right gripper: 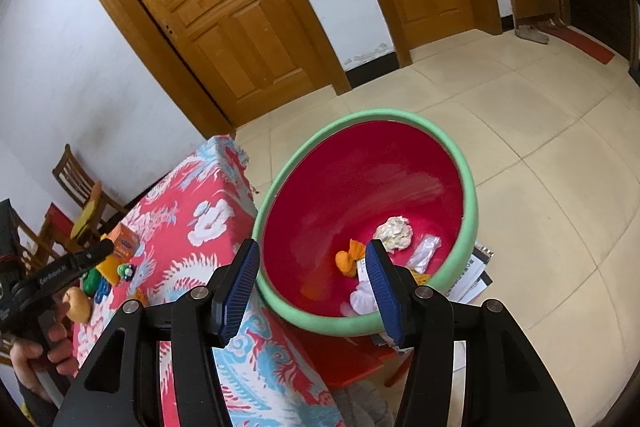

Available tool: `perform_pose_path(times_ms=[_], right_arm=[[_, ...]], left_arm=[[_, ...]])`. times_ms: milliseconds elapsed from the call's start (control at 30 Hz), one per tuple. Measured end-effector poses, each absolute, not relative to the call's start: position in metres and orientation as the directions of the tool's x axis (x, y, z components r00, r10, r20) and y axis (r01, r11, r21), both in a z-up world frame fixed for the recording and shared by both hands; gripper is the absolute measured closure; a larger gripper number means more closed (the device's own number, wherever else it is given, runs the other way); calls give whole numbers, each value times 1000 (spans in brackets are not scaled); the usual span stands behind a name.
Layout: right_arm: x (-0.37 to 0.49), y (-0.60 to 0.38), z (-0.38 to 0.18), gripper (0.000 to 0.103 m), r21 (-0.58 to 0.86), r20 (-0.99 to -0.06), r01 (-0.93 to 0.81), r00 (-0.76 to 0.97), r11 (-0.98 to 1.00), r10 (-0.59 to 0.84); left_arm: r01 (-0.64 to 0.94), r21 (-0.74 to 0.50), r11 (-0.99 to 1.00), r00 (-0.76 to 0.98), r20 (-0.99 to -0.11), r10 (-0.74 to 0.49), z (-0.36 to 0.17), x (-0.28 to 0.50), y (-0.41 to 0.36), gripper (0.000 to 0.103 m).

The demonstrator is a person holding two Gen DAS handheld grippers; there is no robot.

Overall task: Collect trash
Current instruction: 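Move the left tool back to the table and grasp the yellow spiky corn toy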

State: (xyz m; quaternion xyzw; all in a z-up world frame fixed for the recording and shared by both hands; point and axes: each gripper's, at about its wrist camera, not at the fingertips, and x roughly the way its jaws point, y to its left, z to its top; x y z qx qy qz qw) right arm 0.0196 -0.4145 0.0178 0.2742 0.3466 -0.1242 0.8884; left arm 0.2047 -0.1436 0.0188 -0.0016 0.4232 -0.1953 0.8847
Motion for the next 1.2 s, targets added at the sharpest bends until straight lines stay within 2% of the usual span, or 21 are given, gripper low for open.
perform_pose_path(times_ms=[333,433,600,1000,1033,1100,1200], right_arm=[[25,-403,16,46,368,-703,410,711,835,-39],[27,-402,15,33,366,-705,414,708,833,-42],[31,-397,14,33,353,-712,413,700,839,-45],[39,-390,10,33,329,-729,410,683,851,-47],[40,-389,10,33,328,-730,408,682,852,-46],[41,-386,9,33,328,-731,403,681,854,-41],[42,-381,11,33,324,-731,389,682,862,-33]], left_arm=[[195,-114,974,607,-766,-211,9,241,-91,66],[166,-97,981,608,-774,-179,4,251,-82,66],[128,-63,990,601,-789,-128,-9,265,-72,64],[85,-99,991,560,-818,-129,-32,283,-57,64],[86,-111,990,552,-822,-140,-34,285,-56,67],[91,-122,988,537,-830,-152,-38,285,-54,83],[123,-138,983,548,-816,-183,-37,280,-56,91]])
